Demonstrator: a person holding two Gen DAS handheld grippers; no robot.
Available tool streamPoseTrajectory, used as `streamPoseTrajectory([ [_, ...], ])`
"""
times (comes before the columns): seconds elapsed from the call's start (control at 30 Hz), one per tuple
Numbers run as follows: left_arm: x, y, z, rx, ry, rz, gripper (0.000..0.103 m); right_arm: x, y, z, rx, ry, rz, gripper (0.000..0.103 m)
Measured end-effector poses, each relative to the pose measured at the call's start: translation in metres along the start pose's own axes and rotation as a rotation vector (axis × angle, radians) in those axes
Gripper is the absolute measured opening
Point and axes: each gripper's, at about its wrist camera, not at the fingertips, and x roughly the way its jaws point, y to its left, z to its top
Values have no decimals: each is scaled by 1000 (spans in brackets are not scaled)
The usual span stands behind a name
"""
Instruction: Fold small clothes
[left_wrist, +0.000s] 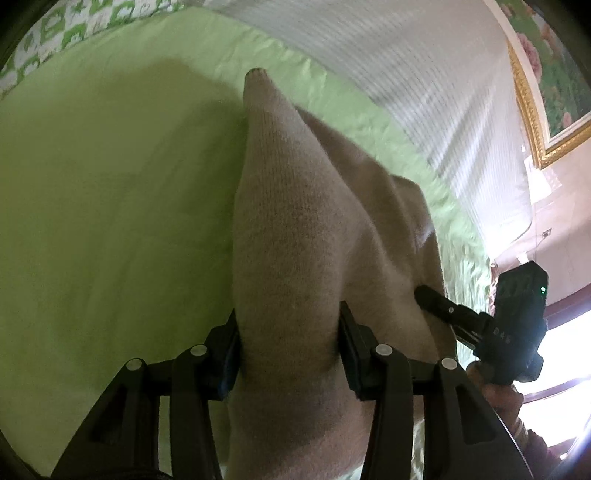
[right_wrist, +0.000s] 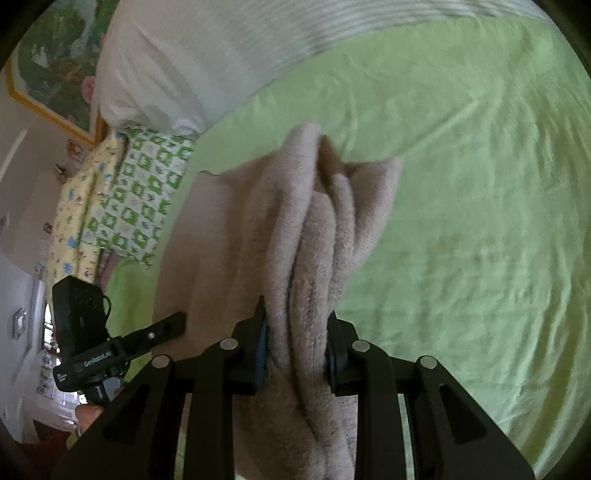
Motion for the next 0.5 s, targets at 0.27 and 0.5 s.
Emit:
streamPoseTrajectory([
  [0.27, 5, -4, 3, 18, -5, 58, 63, 4, -14, -4, 35, -2, -19, 46],
  [0.5, -15, -5, -12, 49, -3, 107, 64, -38, -16, -13, 74, -90, -45, 47],
])
